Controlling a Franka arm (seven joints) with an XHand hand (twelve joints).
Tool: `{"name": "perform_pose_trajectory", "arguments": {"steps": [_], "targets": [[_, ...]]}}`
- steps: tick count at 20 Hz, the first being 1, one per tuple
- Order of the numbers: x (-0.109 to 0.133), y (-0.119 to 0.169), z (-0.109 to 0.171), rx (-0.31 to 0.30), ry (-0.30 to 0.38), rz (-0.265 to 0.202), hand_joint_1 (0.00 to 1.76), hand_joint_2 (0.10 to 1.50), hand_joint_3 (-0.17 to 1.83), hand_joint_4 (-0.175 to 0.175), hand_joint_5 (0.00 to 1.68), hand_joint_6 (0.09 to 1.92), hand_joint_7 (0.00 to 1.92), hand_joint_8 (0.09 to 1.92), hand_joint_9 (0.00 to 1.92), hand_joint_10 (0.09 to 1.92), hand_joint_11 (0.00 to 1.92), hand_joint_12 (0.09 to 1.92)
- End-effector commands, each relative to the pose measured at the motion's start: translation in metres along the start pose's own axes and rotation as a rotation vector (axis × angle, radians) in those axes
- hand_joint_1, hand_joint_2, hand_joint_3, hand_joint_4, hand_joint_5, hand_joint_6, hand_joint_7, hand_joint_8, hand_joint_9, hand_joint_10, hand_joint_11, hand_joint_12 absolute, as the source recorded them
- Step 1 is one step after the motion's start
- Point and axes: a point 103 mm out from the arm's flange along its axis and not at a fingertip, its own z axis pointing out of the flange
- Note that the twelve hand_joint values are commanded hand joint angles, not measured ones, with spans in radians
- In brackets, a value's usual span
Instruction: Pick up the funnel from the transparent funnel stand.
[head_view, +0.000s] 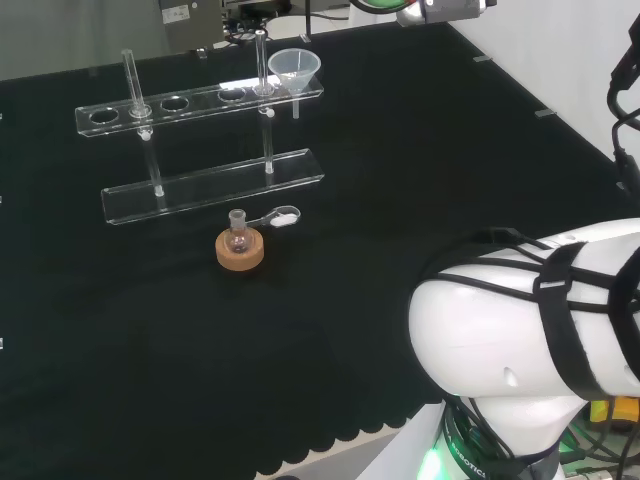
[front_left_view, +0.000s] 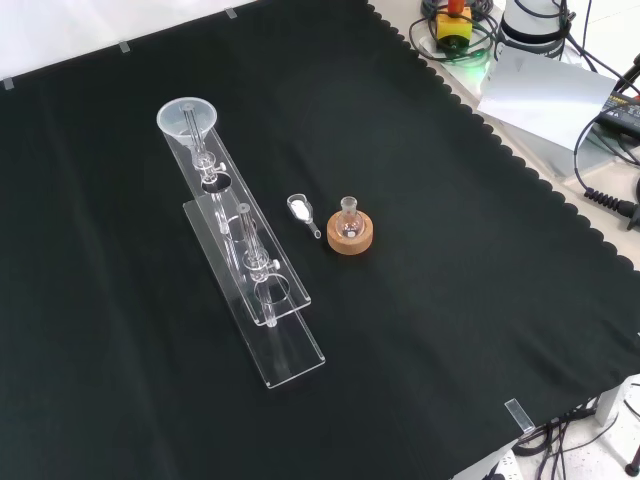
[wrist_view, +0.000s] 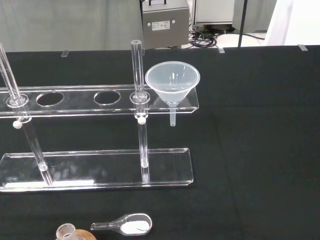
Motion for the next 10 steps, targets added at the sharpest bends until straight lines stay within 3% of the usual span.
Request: {"name": "perform_pose_trajectory", "arguments": {"steps": [1, 4, 10], "targets": [[0.002, 0.001, 0.000, -0.008, 0.007, 0.000, 0.09, 1.14, 0.50, -0.006, 0.24, 0.09, 0.02, 0.48, 0.22, 0.60, 0.09, 1.38], [0.007, 0.003, 0.000, -0.017, 0.009, 0.002, 0.01, 1.23, 0.42, 0.000, 0.25, 0.09, 0.00, 0.45, 0.17, 0.61, 0.04, 1.39], [0.004, 0.014, 0.002, -0.011, 0.012, 0.023, 0.00, 1.25, 0.40, 0.000, 0.25, 0.09, 0.00, 0.44, 0.16, 0.61, 0.03, 1.39]]}}
